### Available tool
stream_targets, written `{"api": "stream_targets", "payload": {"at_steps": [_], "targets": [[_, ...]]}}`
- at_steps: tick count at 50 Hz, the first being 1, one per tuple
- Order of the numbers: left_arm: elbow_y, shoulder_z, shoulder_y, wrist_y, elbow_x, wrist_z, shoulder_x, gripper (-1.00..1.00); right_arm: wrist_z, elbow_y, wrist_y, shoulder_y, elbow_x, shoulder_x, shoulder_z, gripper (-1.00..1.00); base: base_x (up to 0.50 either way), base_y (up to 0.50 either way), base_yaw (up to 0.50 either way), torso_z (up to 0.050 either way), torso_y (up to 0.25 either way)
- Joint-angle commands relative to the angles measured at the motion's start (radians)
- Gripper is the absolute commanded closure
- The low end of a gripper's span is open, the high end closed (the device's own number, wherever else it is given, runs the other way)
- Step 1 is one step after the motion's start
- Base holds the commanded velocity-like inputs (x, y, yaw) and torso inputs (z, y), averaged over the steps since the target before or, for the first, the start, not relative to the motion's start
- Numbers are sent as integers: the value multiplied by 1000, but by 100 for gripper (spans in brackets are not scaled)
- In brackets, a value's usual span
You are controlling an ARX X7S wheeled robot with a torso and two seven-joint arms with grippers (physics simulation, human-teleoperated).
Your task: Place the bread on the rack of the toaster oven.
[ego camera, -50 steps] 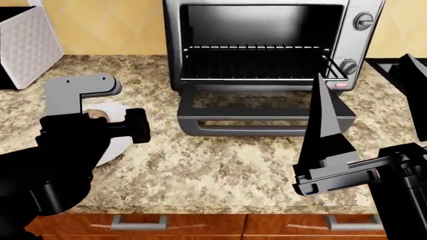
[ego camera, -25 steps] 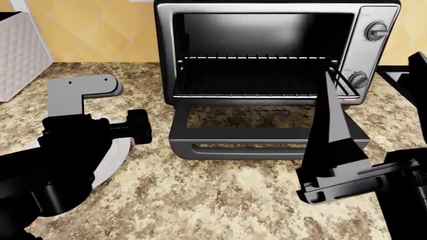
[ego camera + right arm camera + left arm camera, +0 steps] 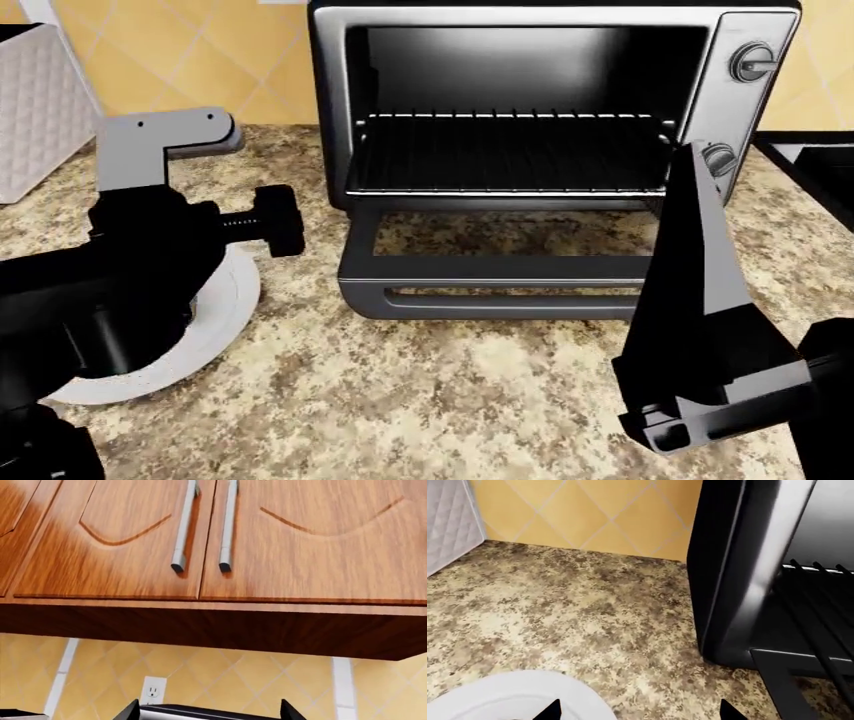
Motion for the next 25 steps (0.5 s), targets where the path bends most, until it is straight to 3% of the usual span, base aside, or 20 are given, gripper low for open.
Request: {"api": "stream_targets", "payload": {"at_steps": [1,13,25], "targets": [[-107,29,-95,17,32,8,-4,-100,5,20,-54,6,-30,9,-42,-100,0,0,0,0,0],[-206,-9,-59,64,50,-13,-4,-100,1,36,-55,6,-27,-4,-46,-100,0,0,0,0,0],[-187,-111,-6,49,-67,-188,7,-100,-18,57,-85,-5,-30,-8,-52,-100,0,0,0,0,0]]}}
